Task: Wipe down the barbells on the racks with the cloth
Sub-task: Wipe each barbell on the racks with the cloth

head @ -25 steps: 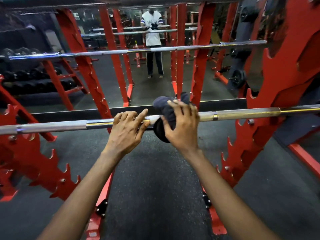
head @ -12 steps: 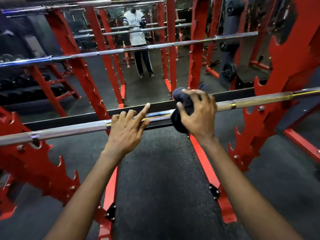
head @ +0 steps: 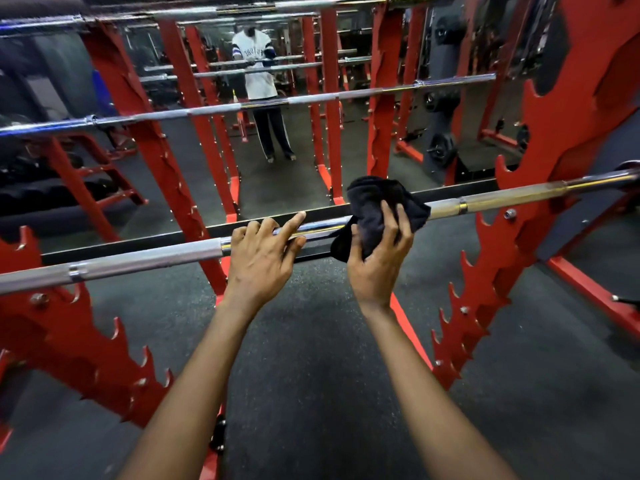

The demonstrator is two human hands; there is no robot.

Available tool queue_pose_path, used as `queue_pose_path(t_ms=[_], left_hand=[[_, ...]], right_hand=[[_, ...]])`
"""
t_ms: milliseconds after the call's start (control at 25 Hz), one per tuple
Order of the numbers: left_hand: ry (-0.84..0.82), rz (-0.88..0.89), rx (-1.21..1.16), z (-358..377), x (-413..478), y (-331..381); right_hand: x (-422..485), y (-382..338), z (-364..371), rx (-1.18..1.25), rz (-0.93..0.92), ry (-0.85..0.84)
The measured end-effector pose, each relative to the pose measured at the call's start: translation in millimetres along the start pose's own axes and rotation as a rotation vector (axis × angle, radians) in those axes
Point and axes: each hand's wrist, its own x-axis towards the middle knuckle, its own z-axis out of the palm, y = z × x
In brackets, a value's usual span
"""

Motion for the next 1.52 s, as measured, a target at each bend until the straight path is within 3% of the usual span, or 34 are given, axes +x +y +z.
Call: queue_pose_path(t_ms=[240,480,560,640,720,800,880,960,1040,1120,1280,1520], left_hand=[[0.012,-0.019,-0.020,-2,1,3],[0.003,-0.024,-0.035,-2,1,4],[0.000,-0.027,-0.029,-3,0,4],[-0.010,-0.033,-0.034,-4,2,4],[-0.025,-0.031,-0.033,-5,2,5],[-0.023,-0.028,-0.029,-5,1,5],[-0.025,-0.028,-0.038,-5,0,4],[-0.029,-0.029,-0.039,-4,-1,5],[-0.045,-0.030,-0.047,-6,0,4],[-0.083,-0.016,-0.069,-8,0,1],[-0.130,0.026,-0.089,-12,-2,-5],[-0.059,-0.048,-0.021,-13,-3,-24]], right_hand=[[-13,-20,8,0.325,0.352,0.173],[-7,-27,12,0.992,0.973,0.375],[4,-20,15,1.193,1.140,0.349],[16,-10,16,1.360,1.182,0.256],[18,-3,12,1.483,1.156,0.194],[13,-5,1,1.334,1.110,0.188],[5,-12,-15,0.847,0.959,0.180],[0,-19,-21,0.380,0.542,0.194],[10,-31,-22,0.107,0.226,0.033],[26,-29,-19,-0.093,0.127,-0.110],[61,-16,-24,-0.105,0.107,-0.078],[28,-42,-9,-0.245,-0.094,-0.307]])
